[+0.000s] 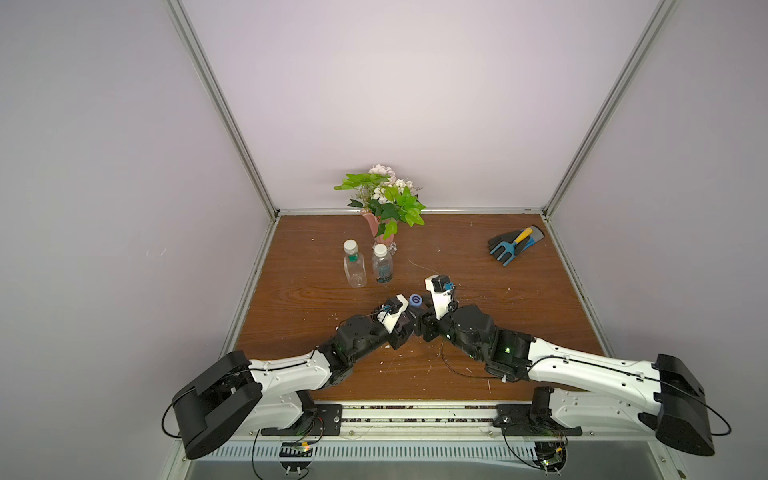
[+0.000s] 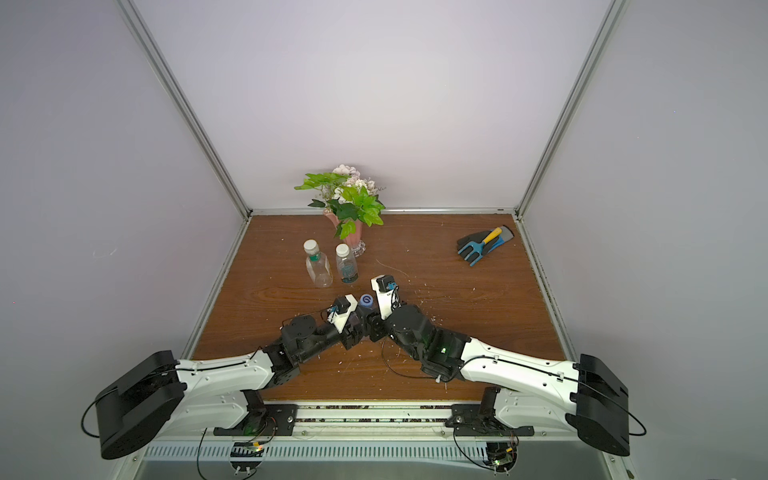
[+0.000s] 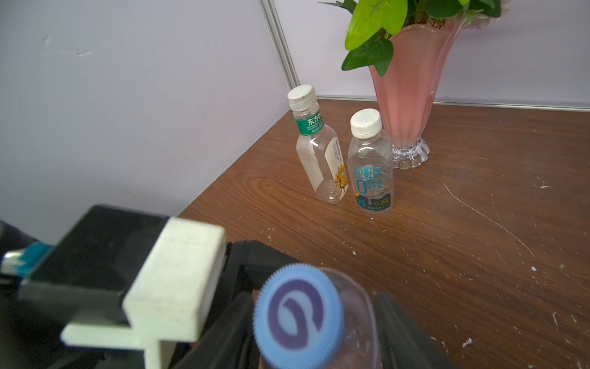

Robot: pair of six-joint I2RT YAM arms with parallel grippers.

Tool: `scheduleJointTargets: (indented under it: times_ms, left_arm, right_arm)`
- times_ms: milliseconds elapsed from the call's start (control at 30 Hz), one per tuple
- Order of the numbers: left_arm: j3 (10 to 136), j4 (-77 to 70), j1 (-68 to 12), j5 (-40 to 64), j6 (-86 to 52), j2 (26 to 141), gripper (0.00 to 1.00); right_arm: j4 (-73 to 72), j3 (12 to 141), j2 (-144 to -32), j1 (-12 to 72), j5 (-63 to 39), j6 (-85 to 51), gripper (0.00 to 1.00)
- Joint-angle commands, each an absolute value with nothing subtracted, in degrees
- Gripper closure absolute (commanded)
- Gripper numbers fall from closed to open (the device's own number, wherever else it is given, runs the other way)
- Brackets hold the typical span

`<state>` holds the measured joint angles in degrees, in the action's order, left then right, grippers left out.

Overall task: Screw on the bottle caps
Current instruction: Screw the bottle cap onto the plastic bottle, then place the plastic bottle at the center of the board.

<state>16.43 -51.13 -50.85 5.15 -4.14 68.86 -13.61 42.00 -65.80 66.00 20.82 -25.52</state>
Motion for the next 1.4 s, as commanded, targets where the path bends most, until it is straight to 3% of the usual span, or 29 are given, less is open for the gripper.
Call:
scheduleJointTargets:
  times_ms: [0,133,300,400,500,733,1067,1367]
  left_arm:
    - [18.28,-52.67,-50.58,7.03,-4.2,69.12,0.42]
    - [18.28,-52.85,-50.54,7.6,-4.43,69.24,0.38]
    - [17.55,-52.78,-50.45,9.24,-3.13,68.02,0.22]
    - [16.88,-51.98,-50.3,12.49,-1.19,66.14,0.11]
    - [16.11,-49.94,-49.88,16.08,0.95,63.78,0.0]
    - [15.49,-47.58,-49.36,16.59,2.57,60.74,0.01]
    - [13.77,-42.9,-49.27,-13.75,-1.16,52.2,0.0]
    - [11.89,-39.16,-49.04,-27.81,-0.73,43.88,0.0]
  right_arm:
    - [-17.29,44.43,-66.26,66.25,21.59,-24.06,0.45]
    - [-17.39,44.79,-67.05,66.25,22.11,-23.18,0.65]
    - [-14.37,45.15,-66.49,66.2,23.64,-20.84,0.86]
    - [-11.84,45.6,-64.22,66.04,23.29,-16.12,0.92]
    - [-8.94,45.96,-60.91,65.27,23.13,-11.5,0.94]
    - [-6.24,45.51,-55.71,60.18,25.39,-9.76,0.98]
    - [-16.88,48.85,-64.63,48.76,20.21,-7.08,0.97]
    - [-25.3,56.62,-82.14,43.81,15.77,-5.62,0.96]
